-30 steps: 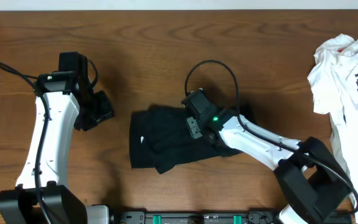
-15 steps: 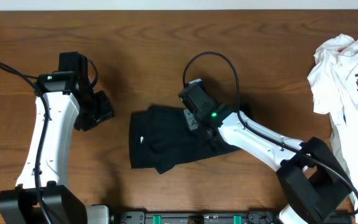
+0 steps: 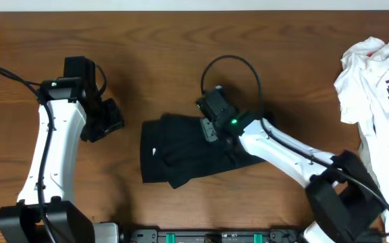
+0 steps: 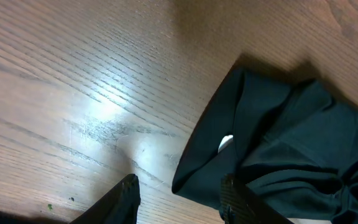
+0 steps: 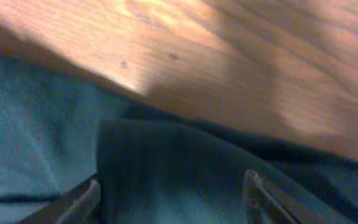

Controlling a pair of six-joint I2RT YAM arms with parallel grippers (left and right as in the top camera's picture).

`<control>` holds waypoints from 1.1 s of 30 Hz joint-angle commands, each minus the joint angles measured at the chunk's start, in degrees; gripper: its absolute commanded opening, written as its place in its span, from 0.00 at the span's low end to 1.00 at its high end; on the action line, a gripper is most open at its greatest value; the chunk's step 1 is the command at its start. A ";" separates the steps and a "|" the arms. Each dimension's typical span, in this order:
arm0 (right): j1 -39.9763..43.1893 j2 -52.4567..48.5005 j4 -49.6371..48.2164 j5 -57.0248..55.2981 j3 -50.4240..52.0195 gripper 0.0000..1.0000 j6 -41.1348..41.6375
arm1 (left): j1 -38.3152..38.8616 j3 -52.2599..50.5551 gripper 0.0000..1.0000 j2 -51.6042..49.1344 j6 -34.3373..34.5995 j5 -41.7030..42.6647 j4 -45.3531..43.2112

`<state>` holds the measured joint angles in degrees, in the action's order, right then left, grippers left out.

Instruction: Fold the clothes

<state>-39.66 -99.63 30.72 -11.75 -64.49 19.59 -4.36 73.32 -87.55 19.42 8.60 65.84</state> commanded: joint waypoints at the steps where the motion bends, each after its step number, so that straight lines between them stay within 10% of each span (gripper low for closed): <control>1: 5.53 8.15 3.32 4.37 -3.02 0.66 1.14 | -0.17 -0.42 0.44 0.42 -0.50 -0.26 0.31; 12: 25.51 14.95 18.25 19.82 -1.99 0.71 -9.79 | -0.17 -0.94 0.45 0.31 -0.48 -0.24 -0.59; 20: 33.20 13.88 12.15 29.70 6.60 0.71 -15.63 | -0.17 -0.96 0.45 0.31 -0.52 -0.24 -0.70; 25: 35.23 13.68 4.57 32.15 14.45 0.72 -17.16 | -0.17 -1.01 0.83 0.31 -1.03 -0.24 -0.76; 33: 35.63 13.68 -4.22 32.13 23.26 0.74 -17.14 | -0.17 -1.01 0.92 0.31 -1.20 -0.24 -0.79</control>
<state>-4.80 -85.65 28.21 19.05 -43.11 3.62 -4.36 72.88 -87.55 19.03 8.62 64.86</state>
